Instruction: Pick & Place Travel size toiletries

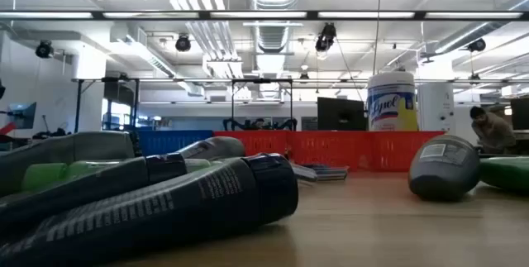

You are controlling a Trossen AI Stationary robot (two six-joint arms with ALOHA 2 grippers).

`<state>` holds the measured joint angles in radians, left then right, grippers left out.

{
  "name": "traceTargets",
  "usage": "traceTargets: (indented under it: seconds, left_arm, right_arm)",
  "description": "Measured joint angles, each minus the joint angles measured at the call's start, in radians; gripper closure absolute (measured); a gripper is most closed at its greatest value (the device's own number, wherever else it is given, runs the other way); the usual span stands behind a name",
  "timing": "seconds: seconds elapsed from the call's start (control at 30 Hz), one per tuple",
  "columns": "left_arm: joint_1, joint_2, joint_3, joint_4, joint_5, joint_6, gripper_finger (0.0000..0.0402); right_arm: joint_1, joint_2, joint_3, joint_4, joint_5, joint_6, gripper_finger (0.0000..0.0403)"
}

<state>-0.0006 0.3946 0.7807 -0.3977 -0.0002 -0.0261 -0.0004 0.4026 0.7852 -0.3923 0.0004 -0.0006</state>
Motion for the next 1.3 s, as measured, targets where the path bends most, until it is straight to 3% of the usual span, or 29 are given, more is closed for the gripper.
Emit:
traceTargets:
  seconds: [1.2, 1.3]
  left_arm:
    - [0.0, 0.0, 0.0, 0.0, 0.0, 0.0, 0.036]
    - [0.0, 0.0, 0.0, 0.0, 0.0, 0.0, 0.036]
  right_arm:
    - [0.0, 0.0, 0.0, 0.0, 0.0, 0.0, 0.0039]
    - [0.0, 0.008, -0.001, 0.058, 0.0, 0.04, 0.0039]
